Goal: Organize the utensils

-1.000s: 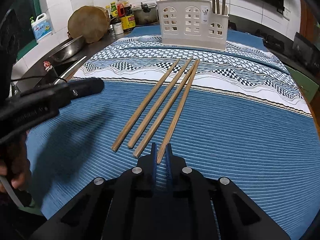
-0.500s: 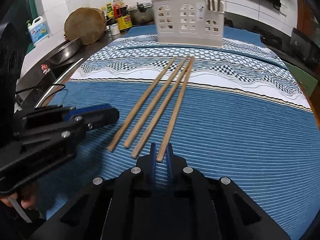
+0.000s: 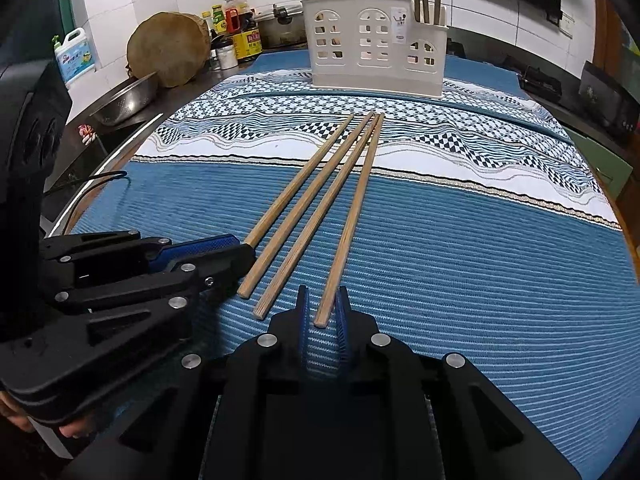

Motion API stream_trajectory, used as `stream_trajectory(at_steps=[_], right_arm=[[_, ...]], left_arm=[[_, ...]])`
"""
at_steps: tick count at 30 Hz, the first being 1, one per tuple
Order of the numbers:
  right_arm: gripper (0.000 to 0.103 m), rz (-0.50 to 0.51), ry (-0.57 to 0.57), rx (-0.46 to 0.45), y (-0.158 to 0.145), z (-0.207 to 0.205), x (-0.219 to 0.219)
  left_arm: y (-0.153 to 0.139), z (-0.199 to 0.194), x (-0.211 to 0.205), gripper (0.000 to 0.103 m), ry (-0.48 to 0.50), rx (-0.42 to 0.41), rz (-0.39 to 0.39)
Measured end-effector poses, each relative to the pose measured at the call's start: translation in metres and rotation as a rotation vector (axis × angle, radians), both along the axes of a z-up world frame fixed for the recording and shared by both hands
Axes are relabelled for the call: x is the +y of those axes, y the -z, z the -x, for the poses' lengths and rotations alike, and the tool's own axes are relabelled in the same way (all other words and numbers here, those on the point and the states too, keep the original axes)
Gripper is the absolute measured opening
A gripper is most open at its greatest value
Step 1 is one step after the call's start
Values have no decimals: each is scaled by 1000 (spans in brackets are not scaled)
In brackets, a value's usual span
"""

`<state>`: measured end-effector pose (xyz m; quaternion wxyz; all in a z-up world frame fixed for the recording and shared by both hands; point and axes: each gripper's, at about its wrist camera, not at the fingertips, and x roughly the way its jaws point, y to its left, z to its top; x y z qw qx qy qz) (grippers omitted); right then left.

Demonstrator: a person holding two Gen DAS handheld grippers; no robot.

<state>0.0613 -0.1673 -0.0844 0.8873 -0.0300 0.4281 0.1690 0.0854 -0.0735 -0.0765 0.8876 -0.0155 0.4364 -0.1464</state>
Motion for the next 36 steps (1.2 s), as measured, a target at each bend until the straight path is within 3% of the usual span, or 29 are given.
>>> stream_trajectory(at_steps=[8,15,27,36], right_arm=[[11,-13,-2,-3,1,-1,-1],[10,-32,7,-31,-10,1,-13],[8,-47,9,-268,-108,-12,-46],[7,-77,-27,-338,-168,-54,-57]], left_arm=[[-1,-6,-4,9,-2,-9,-31],[-11,-8,4,6,8,-30,-3],[-79,-18,24,6,8,-210,39],[-117,-44,28,6,13,-322,45]])
